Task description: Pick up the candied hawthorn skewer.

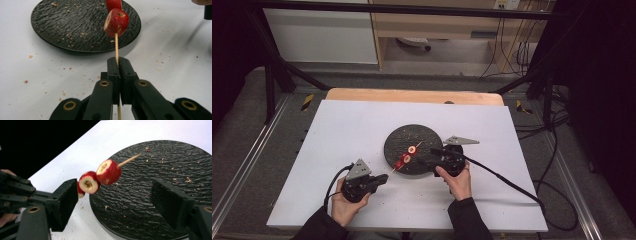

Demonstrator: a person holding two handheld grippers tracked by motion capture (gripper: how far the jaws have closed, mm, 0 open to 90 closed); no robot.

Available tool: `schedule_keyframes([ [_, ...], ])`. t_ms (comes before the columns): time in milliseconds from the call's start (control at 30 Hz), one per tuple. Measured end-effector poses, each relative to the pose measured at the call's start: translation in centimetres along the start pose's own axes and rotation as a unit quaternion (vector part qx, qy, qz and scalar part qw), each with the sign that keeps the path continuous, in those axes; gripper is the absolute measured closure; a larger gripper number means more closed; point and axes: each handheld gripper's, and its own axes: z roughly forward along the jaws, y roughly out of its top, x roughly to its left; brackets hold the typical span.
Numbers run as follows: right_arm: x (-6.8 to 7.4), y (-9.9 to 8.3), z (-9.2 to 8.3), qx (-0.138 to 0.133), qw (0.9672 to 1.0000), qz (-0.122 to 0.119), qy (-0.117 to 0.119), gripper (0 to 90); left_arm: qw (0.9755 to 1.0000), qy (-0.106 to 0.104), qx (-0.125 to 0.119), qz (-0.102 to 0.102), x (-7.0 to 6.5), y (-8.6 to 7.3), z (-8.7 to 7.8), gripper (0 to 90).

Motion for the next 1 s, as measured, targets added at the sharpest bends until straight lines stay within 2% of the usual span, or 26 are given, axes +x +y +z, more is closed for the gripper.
schedule_keyframes([
  [233, -0.1, 0.1, 0.1, -0.003, 0.9999, 0.012, 0.01, 35.9, 0.9999, -0.008, 0.003, 0.011, -0.9, 0.1, 0.5, 87.9],
  [633, -0.2, 0.0, 0.3, 0.008, 0.9991, 0.034, 0.023, 56.4, 0.9996, -0.016, -0.008, 0.023, -1.9, 0.1, 0.6, 87.9],
  [767, -0.2, 0.1, 0.2, 0.009, 0.9987, 0.041, 0.029, 60.7, 0.9995, -0.019, -0.01, 0.024, -1.9, 0.0, 0.6, 87.9],
  [1000, -0.2, 0.2, 0.1, 0.013, 0.998, 0.051, 0.036, 62.1, 0.9994, -0.02, -0.014, 0.024, -1.8, -0.1, 0.5, 87.9],
])
